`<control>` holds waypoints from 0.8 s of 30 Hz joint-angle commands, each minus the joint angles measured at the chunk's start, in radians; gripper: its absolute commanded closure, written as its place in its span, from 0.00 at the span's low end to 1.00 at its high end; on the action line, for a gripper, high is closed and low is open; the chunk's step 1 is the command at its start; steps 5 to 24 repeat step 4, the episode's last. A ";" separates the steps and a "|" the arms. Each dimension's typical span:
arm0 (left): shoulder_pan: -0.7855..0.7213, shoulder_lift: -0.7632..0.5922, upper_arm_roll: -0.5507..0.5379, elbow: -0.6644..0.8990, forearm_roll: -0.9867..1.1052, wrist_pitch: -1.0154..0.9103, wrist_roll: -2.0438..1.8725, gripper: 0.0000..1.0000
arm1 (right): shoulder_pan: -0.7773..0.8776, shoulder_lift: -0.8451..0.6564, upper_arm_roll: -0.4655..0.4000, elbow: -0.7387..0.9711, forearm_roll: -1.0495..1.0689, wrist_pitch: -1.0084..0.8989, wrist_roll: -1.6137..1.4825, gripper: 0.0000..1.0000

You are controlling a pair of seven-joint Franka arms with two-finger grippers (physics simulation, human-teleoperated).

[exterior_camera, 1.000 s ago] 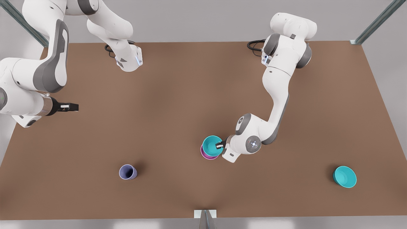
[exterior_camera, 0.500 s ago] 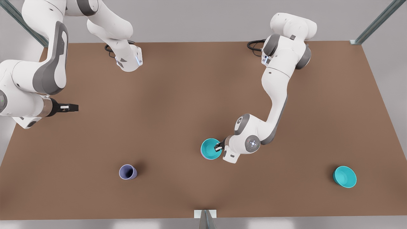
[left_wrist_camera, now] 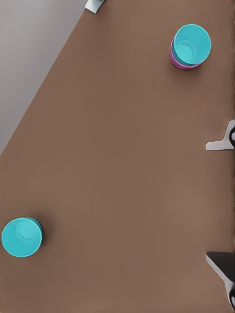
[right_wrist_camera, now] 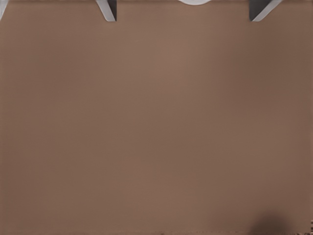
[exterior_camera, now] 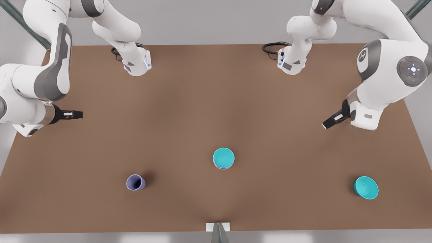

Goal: Stack the blue bowl on the pink bowl

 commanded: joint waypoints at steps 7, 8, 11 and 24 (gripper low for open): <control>0.009 -0.011 -0.019 -0.005 0.044 -0.242 0.471 0.00 | 0.000 -0.001 0.000 0.000 0.000 -0.001 -0.003 0.00; 0.009 -0.011 -0.019 -0.005 0.044 -0.242 0.471 0.00 | 0.000 -0.001 0.000 0.000 0.000 -0.001 -0.003 0.00; 0.009 -0.011 -0.019 -0.005 0.044 -0.242 0.471 0.00 | 0.000 -0.001 0.000 0.000 0.000 -0.001 -0.003 0.00; 0.009 -0.011 -0.019 -0.005 0.044 -0.242 0.471 0.00 | 0.000 -0.001 0.000 0.000 0.000 -0.001 -0.003 0.00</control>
